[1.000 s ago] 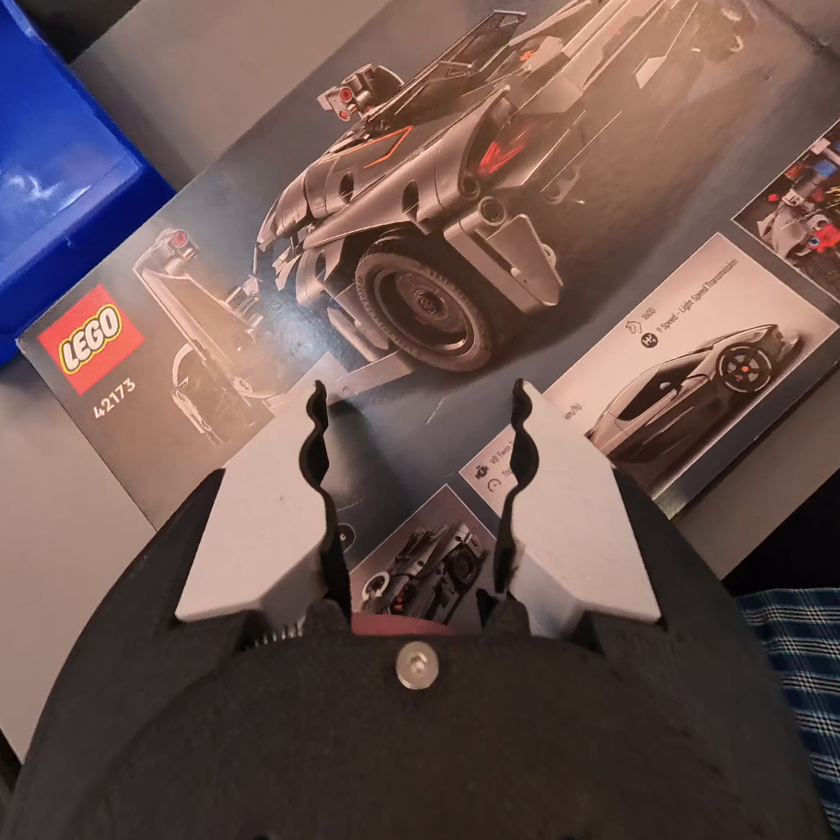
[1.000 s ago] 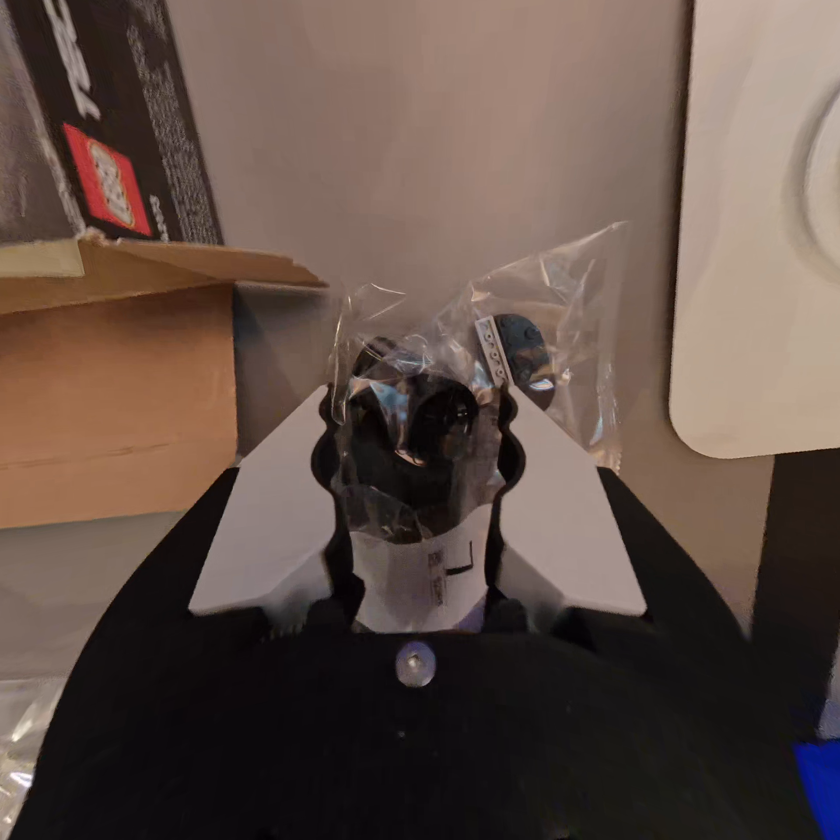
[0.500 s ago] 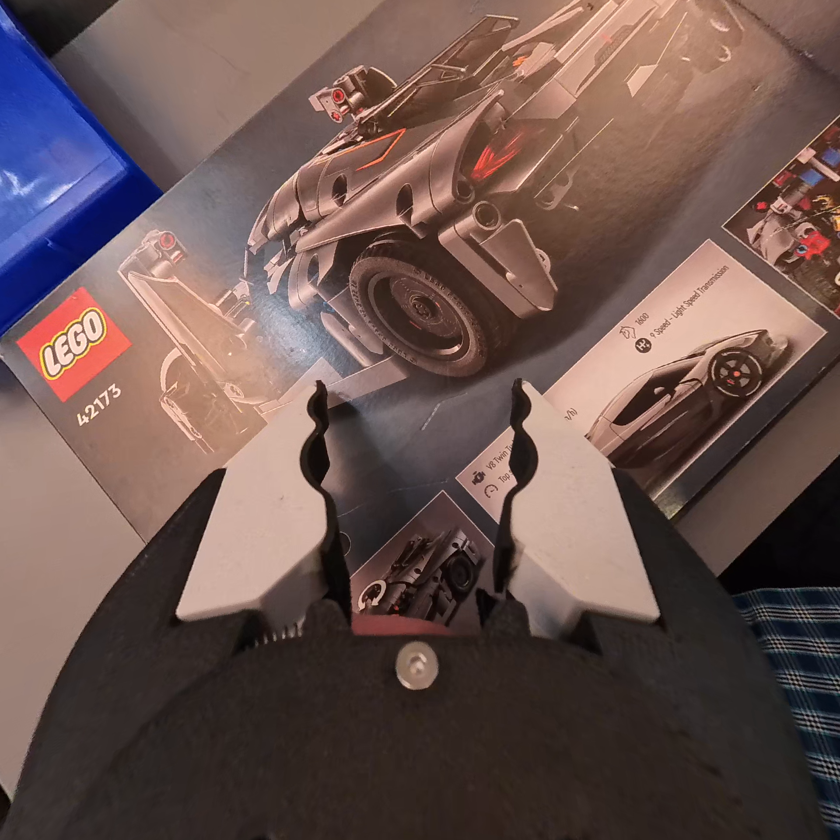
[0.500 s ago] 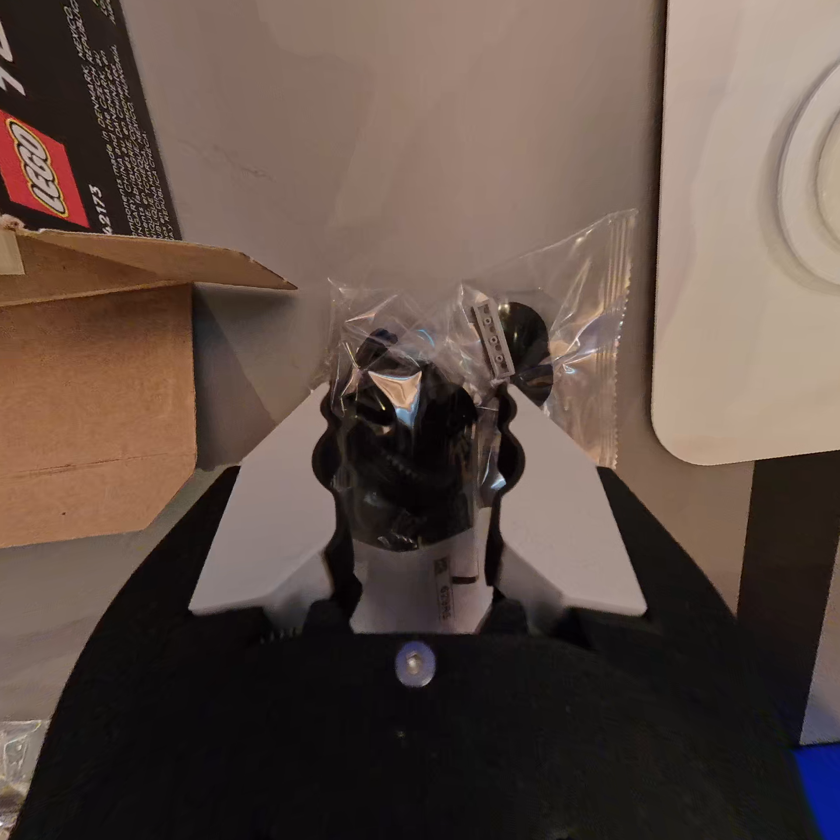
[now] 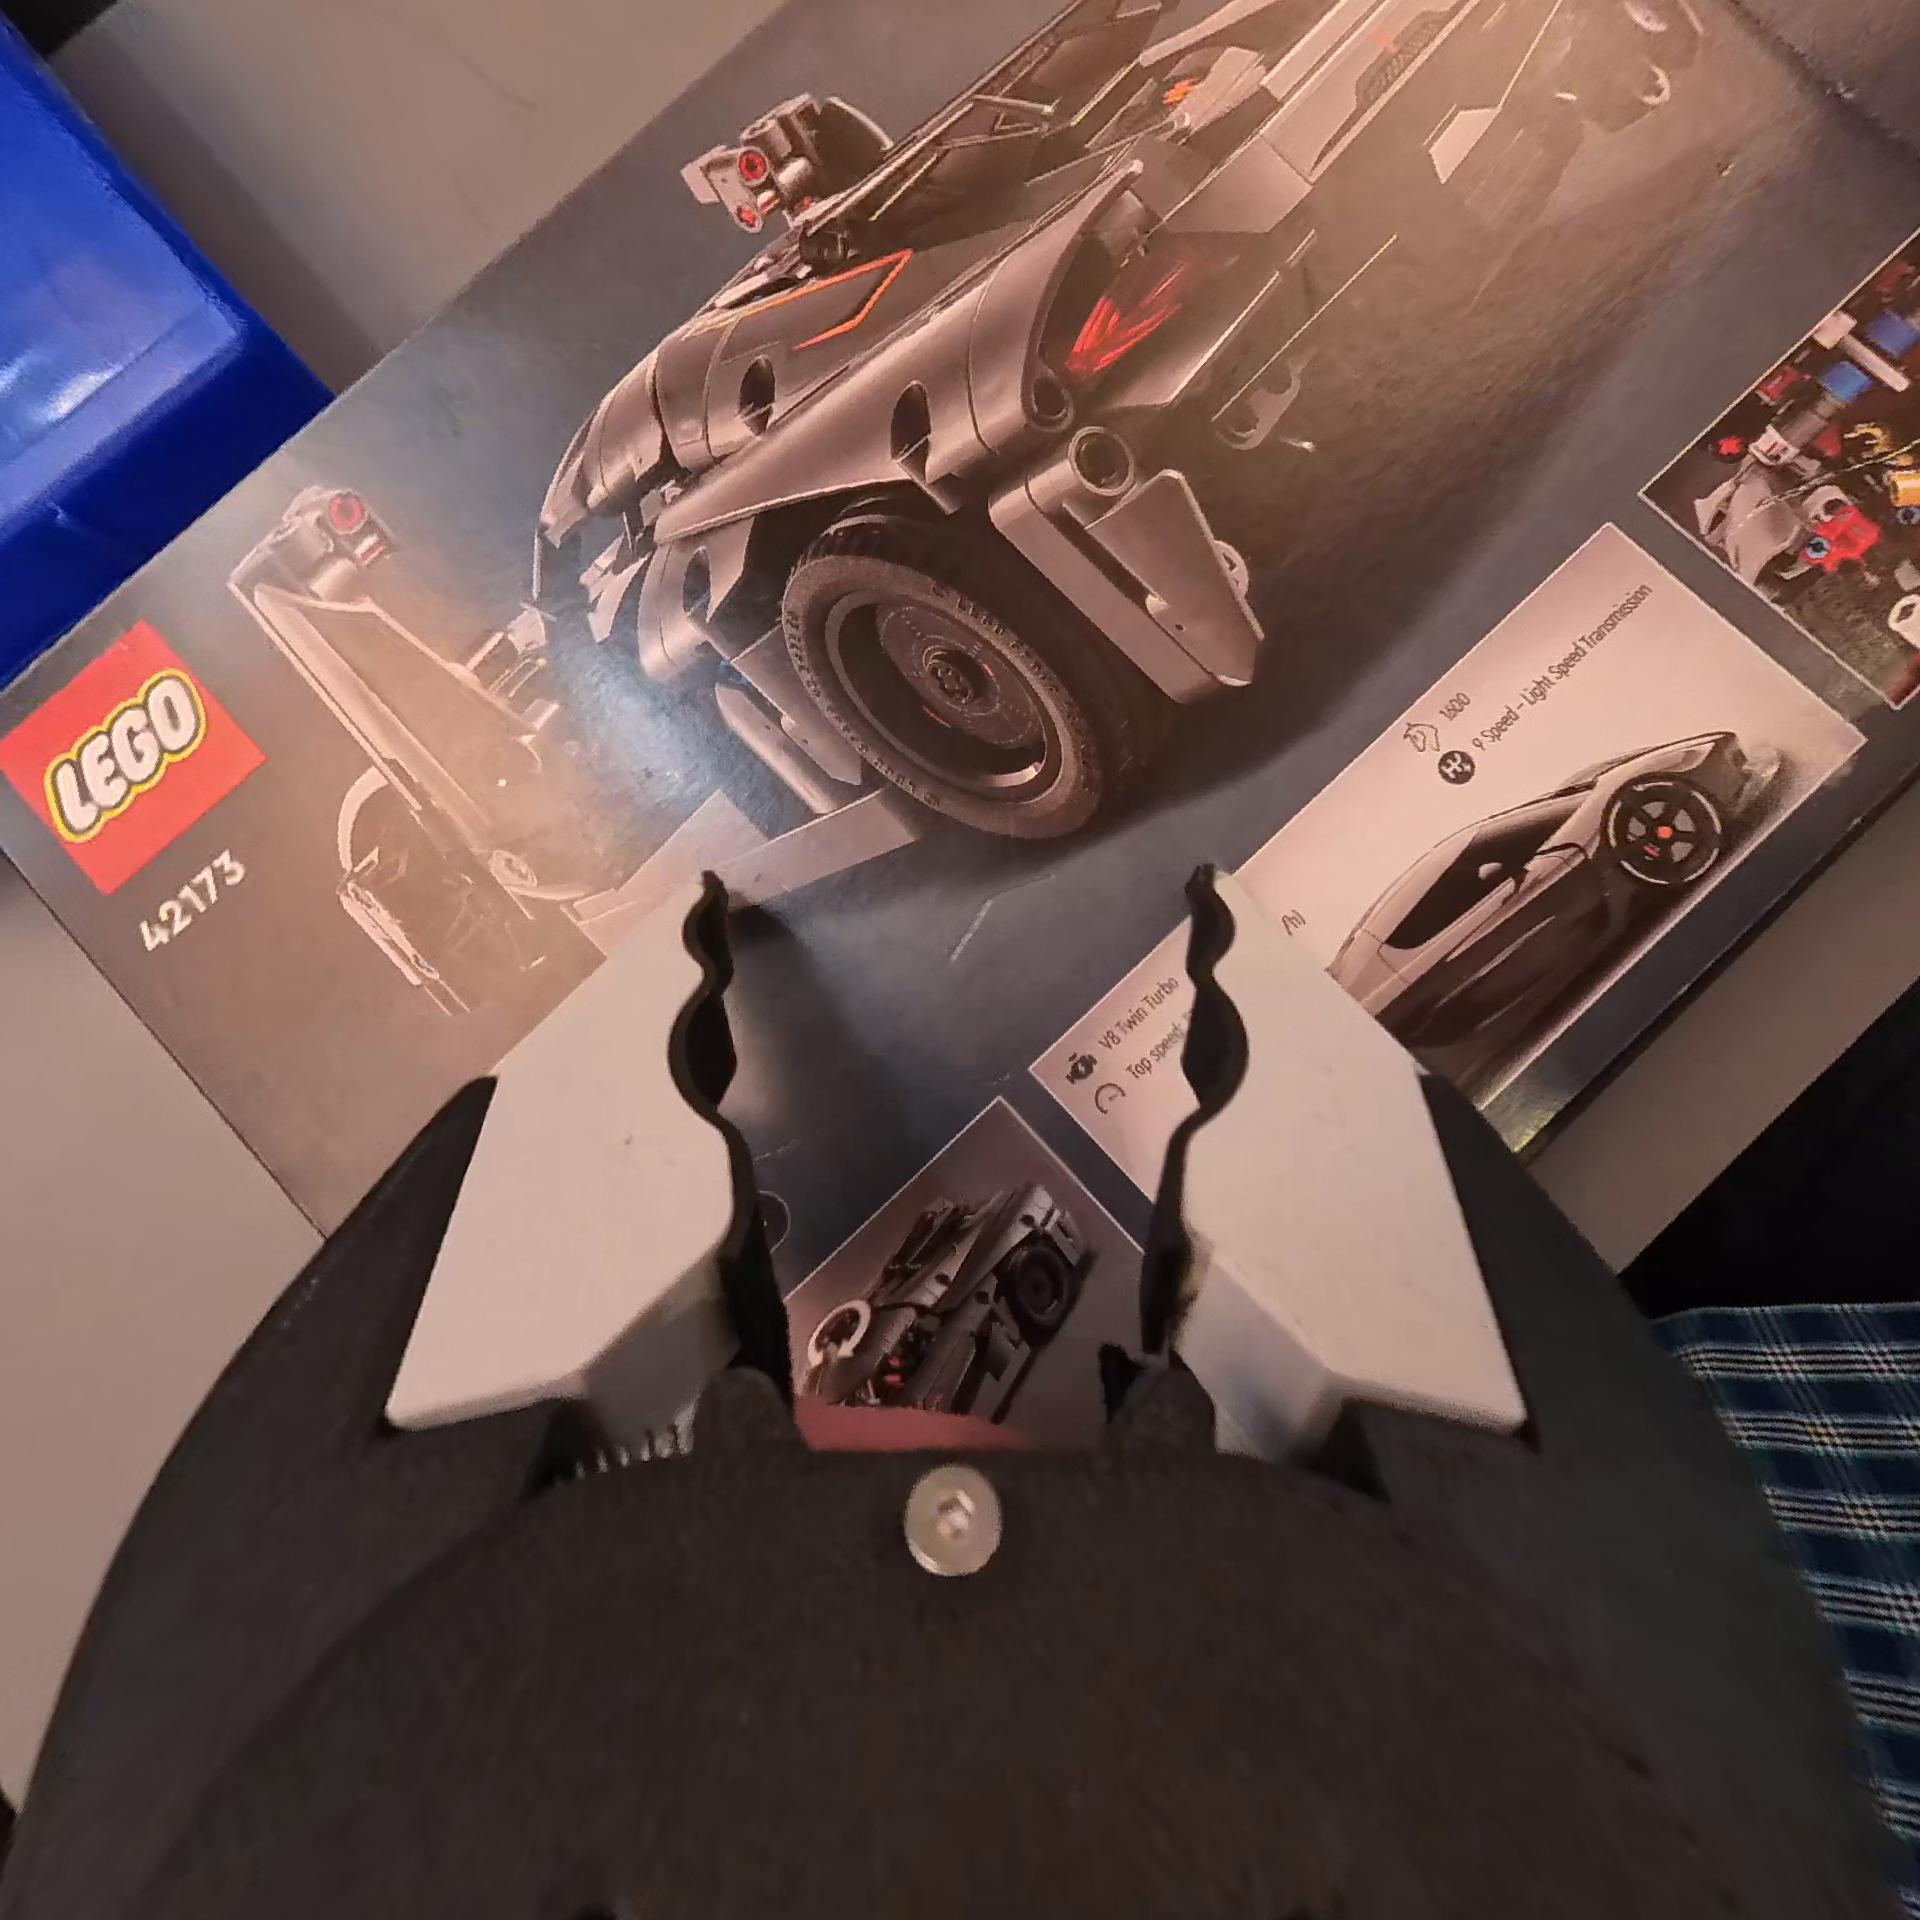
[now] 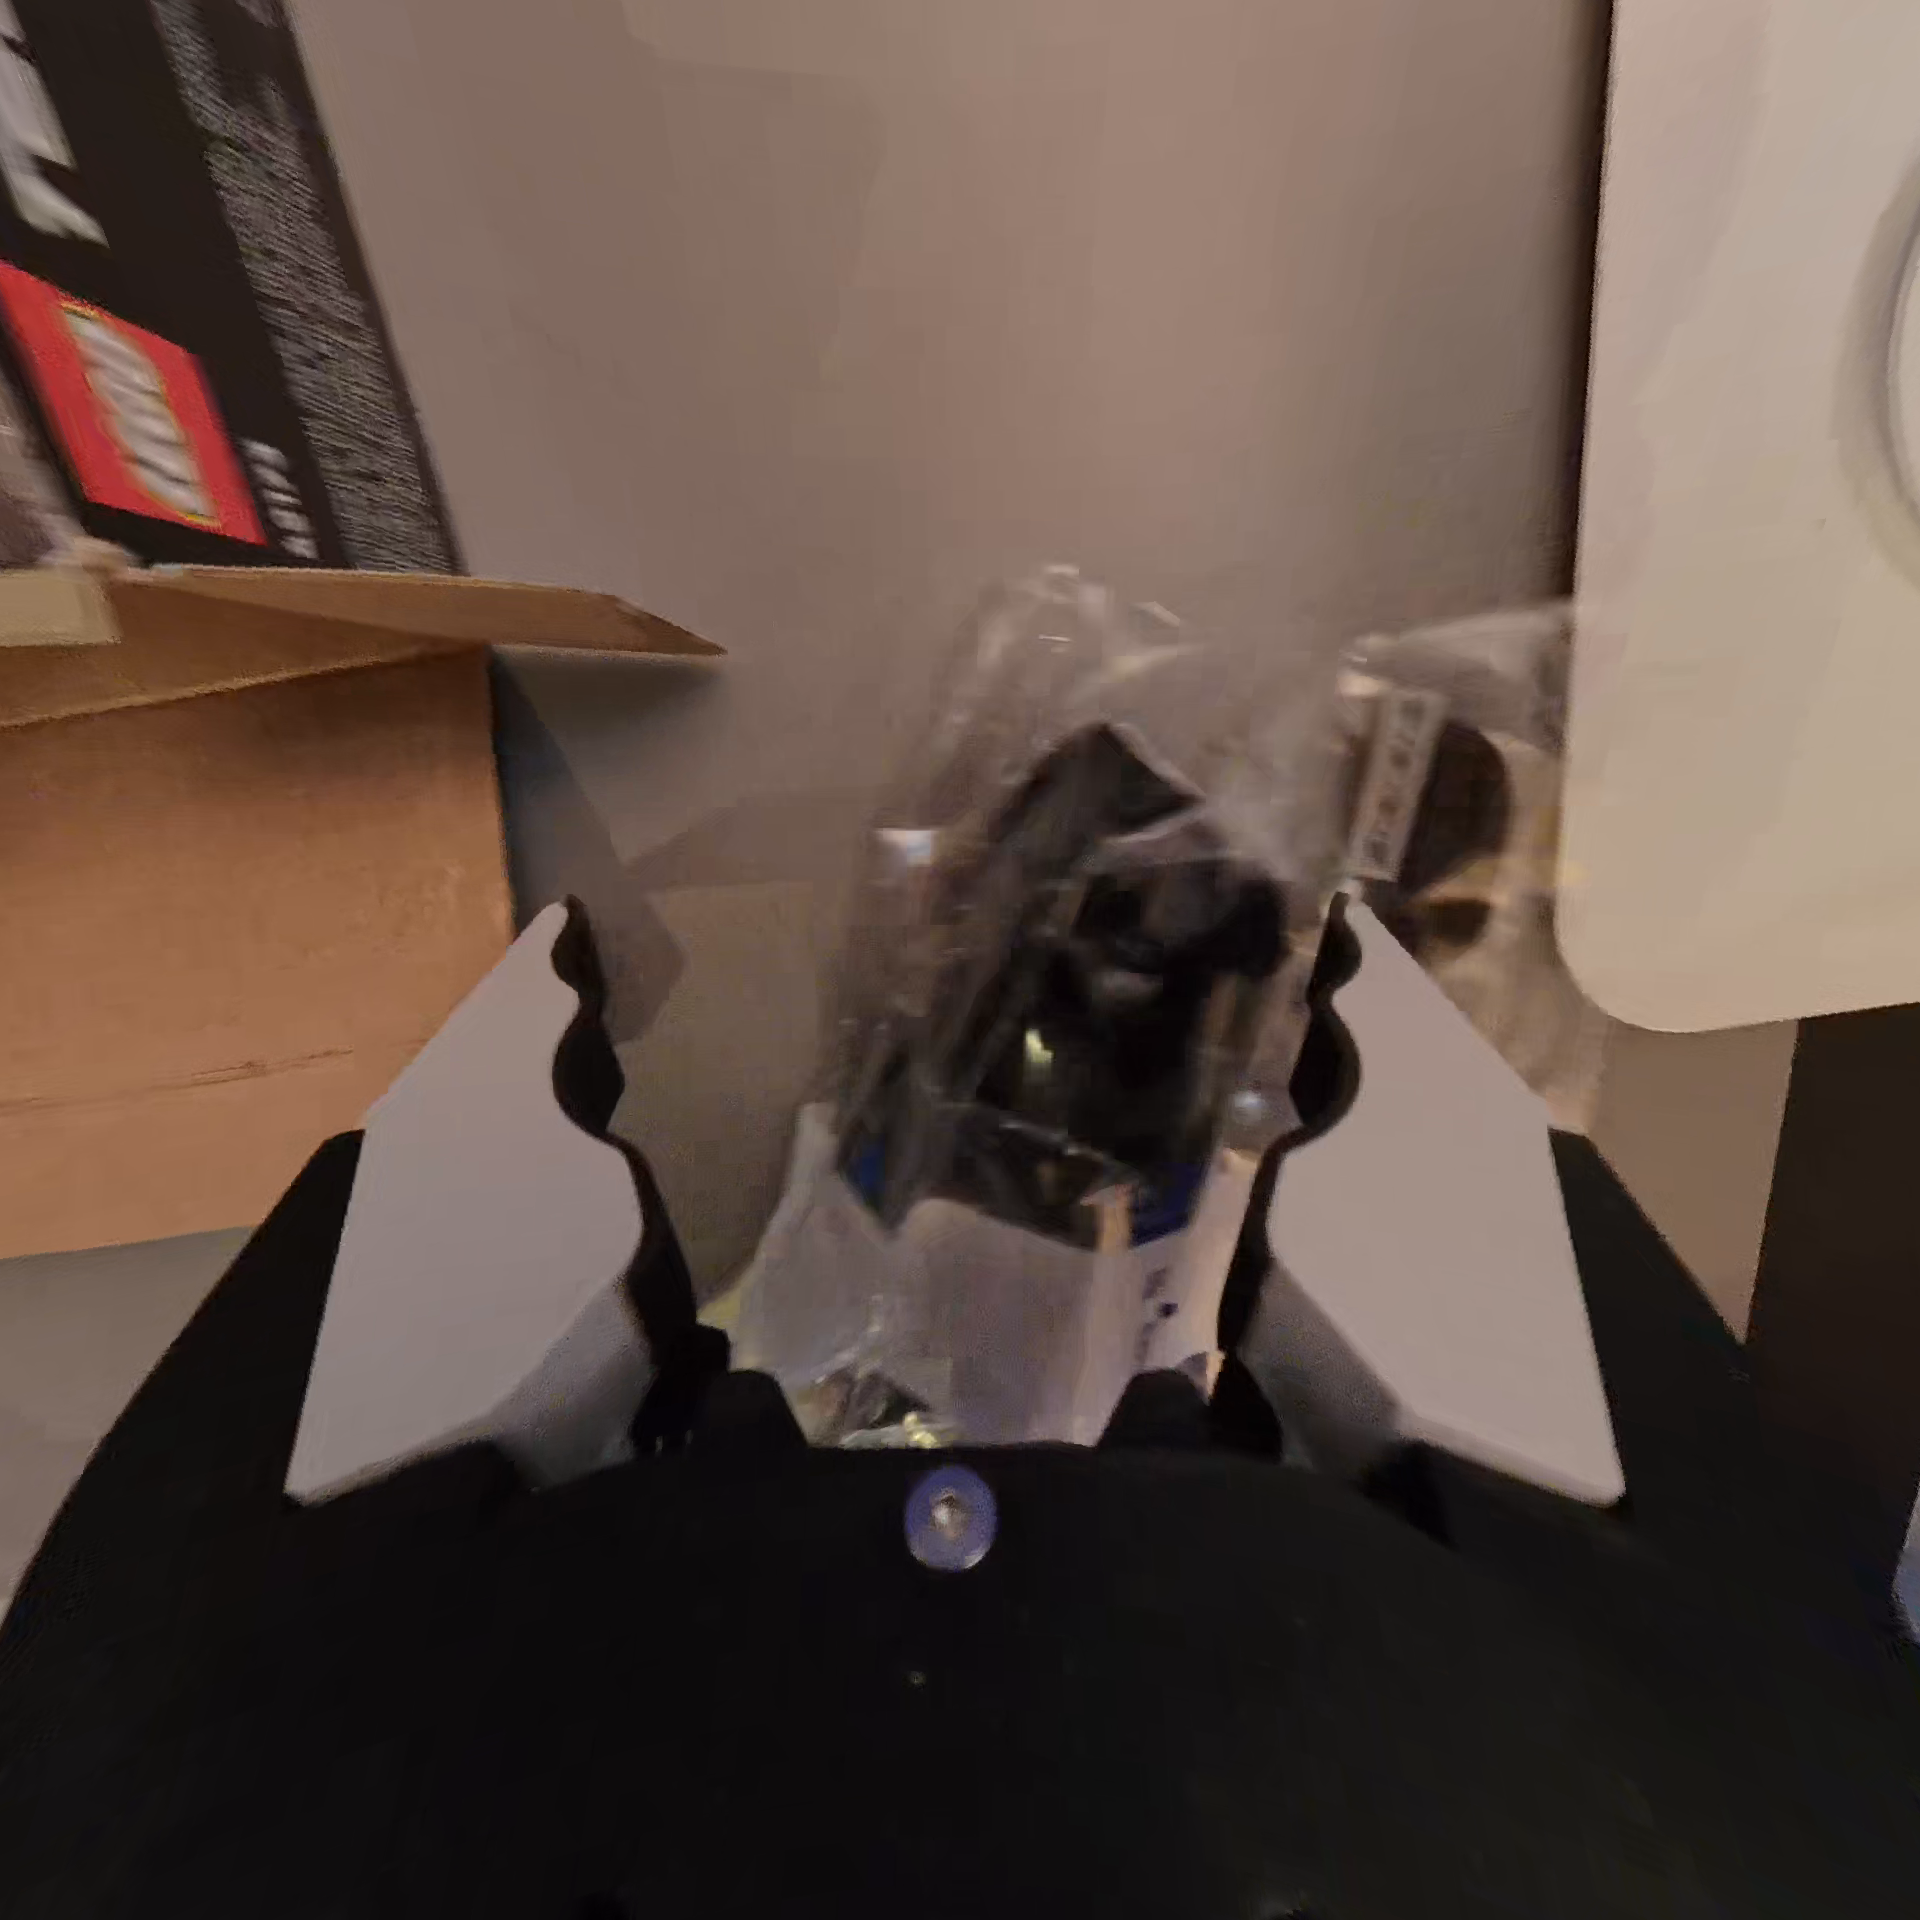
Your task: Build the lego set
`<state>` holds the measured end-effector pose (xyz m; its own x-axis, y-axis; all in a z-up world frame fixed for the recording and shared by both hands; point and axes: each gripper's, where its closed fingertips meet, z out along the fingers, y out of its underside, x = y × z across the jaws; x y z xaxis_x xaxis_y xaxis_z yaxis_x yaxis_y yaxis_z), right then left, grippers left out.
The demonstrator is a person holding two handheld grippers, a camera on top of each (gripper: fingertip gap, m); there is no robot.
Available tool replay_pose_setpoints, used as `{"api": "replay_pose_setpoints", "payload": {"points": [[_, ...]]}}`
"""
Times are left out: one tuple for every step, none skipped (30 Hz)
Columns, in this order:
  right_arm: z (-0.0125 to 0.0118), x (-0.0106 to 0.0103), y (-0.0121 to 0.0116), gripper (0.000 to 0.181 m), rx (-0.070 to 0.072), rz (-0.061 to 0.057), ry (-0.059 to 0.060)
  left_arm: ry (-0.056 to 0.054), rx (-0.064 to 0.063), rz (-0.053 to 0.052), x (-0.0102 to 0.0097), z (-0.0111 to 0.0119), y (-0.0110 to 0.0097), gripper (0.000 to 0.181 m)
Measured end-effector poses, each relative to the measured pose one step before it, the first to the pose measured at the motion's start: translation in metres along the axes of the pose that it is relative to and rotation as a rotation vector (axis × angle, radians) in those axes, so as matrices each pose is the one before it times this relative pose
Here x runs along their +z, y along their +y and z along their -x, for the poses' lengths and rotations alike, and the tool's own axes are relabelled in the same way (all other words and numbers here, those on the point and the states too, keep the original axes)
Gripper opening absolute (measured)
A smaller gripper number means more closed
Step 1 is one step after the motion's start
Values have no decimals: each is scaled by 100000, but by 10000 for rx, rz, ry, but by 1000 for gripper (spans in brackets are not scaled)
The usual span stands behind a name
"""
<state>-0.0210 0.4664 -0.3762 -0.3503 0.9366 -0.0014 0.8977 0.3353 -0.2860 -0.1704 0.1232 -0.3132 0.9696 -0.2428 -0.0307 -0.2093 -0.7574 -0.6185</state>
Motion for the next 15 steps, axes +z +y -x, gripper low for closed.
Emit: {"api": "replay_pose_setpoints", "payload": {"points": [[345,-613,-431,132,15,-411,43,2,-91,17,-58,109,188,90],[221,-843,-226,124,140,-326,134,-56,-92,19,-112,227,226,94],[229,-1018,-59,127,74,-203,308,-59,-141,25,-161,308,279,97],[553,-1188,-156,125,96,-249,279,-41,-117,-8,-205,268,268,98],[1134,-1279,-332,121,175,-371,66,-88,-89,19,-269,347,329,99],[1465,-1195,-189,115,202,-312,26,-182,-132,31,-364,579,396,100],[1886,-981,-82,111,206,-287,-97,-236,-153,35,-398,757,468,102],[1965,-640,55,106,180,-277,-106,-201,-174,33,-404,756,474,101],[1474,-347,744,99,305,112,53,-194,-184,66,-379,755,499,101],[977,-173,936,95,405,168,161,-185,-145,41,-313,679,419,101],[1244,-66,428,90,226,-198,-163,-85,-129,21,-228,471,381,102],[1481,158,234,88,82,-255,-372,-45,-162,11,-165,340,323,102],[530,319,522,88,122,54,102,-78,-121,15,-141,274,246,103],[-603,111,484,84,39,109,645,-41,-59,-22,-96,163,128,104],[-291,-70,-58,75,211,-218,243,-25,-91,-13,-28,147,143,105]]}}
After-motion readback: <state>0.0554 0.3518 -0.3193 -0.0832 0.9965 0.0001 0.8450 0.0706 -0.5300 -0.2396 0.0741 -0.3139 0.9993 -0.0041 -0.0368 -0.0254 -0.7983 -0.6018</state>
